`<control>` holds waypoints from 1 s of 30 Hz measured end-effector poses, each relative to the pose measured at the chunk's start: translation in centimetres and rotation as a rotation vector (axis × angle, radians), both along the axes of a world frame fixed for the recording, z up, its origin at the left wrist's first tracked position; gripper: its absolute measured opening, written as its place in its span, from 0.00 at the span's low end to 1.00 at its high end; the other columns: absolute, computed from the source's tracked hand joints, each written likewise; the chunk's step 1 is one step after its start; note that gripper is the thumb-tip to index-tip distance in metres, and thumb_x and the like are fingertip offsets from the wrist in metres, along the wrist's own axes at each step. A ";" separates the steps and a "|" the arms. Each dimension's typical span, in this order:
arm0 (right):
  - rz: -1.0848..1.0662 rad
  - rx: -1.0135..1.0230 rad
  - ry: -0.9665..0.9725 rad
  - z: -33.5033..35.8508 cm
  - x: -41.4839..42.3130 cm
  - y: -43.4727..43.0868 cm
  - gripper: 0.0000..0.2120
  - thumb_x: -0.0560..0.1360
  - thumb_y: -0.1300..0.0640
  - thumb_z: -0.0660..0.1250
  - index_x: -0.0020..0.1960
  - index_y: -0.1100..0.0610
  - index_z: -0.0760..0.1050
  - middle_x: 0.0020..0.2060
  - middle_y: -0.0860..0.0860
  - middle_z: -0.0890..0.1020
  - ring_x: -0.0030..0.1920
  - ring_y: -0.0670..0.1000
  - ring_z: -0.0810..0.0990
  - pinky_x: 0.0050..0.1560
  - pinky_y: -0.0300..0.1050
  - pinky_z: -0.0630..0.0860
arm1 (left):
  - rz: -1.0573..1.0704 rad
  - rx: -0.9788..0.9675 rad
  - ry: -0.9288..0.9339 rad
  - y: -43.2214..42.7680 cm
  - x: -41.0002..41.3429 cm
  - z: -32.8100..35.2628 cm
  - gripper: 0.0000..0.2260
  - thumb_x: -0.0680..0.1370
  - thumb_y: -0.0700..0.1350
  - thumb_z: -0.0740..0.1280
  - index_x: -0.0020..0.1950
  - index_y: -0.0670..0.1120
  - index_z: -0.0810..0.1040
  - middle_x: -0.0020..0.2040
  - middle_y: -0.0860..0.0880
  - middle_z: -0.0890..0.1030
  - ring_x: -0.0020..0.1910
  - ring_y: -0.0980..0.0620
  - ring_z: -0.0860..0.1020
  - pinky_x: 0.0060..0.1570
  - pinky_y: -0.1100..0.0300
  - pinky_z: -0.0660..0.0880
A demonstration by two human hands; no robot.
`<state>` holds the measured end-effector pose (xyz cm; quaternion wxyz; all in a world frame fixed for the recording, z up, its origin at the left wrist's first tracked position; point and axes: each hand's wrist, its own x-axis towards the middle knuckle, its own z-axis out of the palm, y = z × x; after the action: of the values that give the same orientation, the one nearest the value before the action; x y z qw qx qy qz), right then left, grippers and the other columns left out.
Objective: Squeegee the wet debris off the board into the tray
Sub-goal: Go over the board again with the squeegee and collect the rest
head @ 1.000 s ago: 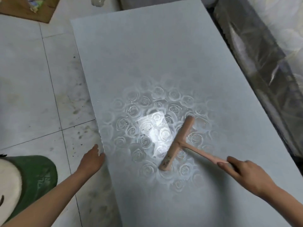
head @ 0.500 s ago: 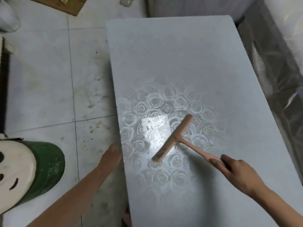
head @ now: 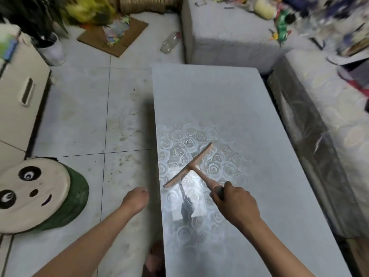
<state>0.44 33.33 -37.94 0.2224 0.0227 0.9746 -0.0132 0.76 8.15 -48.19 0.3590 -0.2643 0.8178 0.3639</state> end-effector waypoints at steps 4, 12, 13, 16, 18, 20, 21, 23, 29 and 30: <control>0.064 -0.012 0.052 4.4 4.6 -3.9 0.17 0.79 0.41 0.53 0.47 0.55 0.64 0.45 0.52 0.80 0.42 0.54 0.76 0.35 0.44 0.65 | -0.029 -0.042 0.167 -2.3 4.4 3.5 0.11 0.81 0.45 0.55 0.44 0.49 0.76 0.53 0.43 0.82 0.53 0.43 0.78 0.55 0.52 0.74; 0.295 -0.078 0.182 9.7 10.9 -15.0 0.15 0.80 0.42 0.51 0.44 0.53 0.60 0.33 0.47 0.69 0.33 0.52 0.70 0.30 0.44 0.64 | 0.143 -0.115 0.273 -13.2 11.5 7.4 0.15 0.79 0.51 0.60 0.39 0.46 0.81 0.36 0.46 0.81 0.32 0.47 0.74 0.32 0.58 0.66; 0.323 -0.085 0.188 10.2 11.2 -16.8 0.15 0.80 0.42 0.51 0.44 0.53 0.60 0.32 0.46 0.68 0.33 0.52 0.69 0.29 0.44 0.64 | 0.169 -0.131 0.277 -15.2 12.2 7.7 0.16 0.79 0.52 0.60 0.38 0.48 0.81 0.37 0.47 0.82 0.32 0.48 0.74 0.32 0.59 0.64; 0.371 -0.111 0.203 11.3 11.5 -22.7 0.17 0.80 0.42 0.51 0.37 0.49 0.55 0.31 0.46 0.66 0.33 0.53 0.69 0.27 0.45 0.62 | 0.258 -0.181 0.275 -21.8 14.1 8.4 0.20 0.81 0.57 0.54 0.43 0.51 0.83 0.43 0.49 0.83 0.43 0.48 0.79 0.39 0.59 0.71; 0.407 -0.134 0.202 11.5 11.5 -26.9 0.18 0.80 0.41 0.51 0.36 0.48 0.55 0.34 0.46 0.68 0.35 0.53 0.70 0.31 0.45 0.65 | 0.328 -0.172 0.282 -26.5 15.2 8.2 0.23 0.82 0.57 0.52 0.49 0.47 0.83 0.48 0.47 0.84 0.49 0.45 0.79 0.51 0.55 0.75; 0.402 -0.156 0.191 11.4 11.3 -31.7 0.16 0.79 0.40 0.52 0.37 0.47 0.57 0.37 0.48 0.74 0.39 0.55 0.76 0.33 0.45 0.68 | 0.396 -0.169 0.278 -31.7 16.6 8.0 0.21 0.82 0.53 0.52 0.52 0.43 0.81 0.51 0.44 0.83 0.51 0.42 0.79 0.54 0.52 0.75; 0.386 -0.183 0.183 10.9 11.2 -34.1 0.15 0.79 0.39 0.53 0.40 0.48 0.60 0.38 0.49 0.76 0.41 0.56 0.78 0.34 0.46 0.68 | 0.420 -0.179 0.271 -34.7 17.1 7.7 0.18 0.81 0.51 0.53 0.51 0.43 0.80 0.52 0.43 0.83 0.51 0.42 0.79 0.53 0.52 0.75; 0.375 -0.225 0.171 9.5 10.6 -40.3 0.17 0.78 0.38 0.54 0.42 0.51 0.63 0.39 0.50 0.79 0.43 0.56 0.79 0.34 0.46 0.68 | 0.446 -0.195 0.236 -41.8 18.3 7.0 0.13 0.80 0.48 0.56 0.52 0.47 0.79 0.54 0.43 0.82 0.53 0.42 0.79 0.52 0.54 0.74; 0.290 -0.375 0.057 6.7 9.3 -53.5 0.19 0.77 0.40 0.59 0.41 0.55 0.67 0.34 0.49 0.77 0.39 0.56 0.78 0.34 0.47 0.68 | 0.776 -0.027 0.190 -56.7 19.2 6.4 0.20 0.79 0.46 0.60 0.70 0.47 0.68 0.61 0.43 0.77 0.54 0.42 0.80 0.56 0.53 0.76; 0.276 -0.389 0.035 6.7 9.3 -55.6 0.18 0.77 0.40 0.59 0.41 0.55 0.68 0.34 0.49 0.77 0.38 0.55 0.77 0.33 0.46 0.68 | 0.846 0.017 0.185 -58.7 19.1 6.2 0.21 0.80 0.47 0.60 0.72 0.46 0.65 0.59 0.43 0.76 0.50 0.43 0.80 0.50 0.56 0.76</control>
<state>9.71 -22.26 -31.25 0.2052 -0.1543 0.9513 -0.1705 19.83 -50.58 -41.97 0.1055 -0.5393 0.6634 0.5079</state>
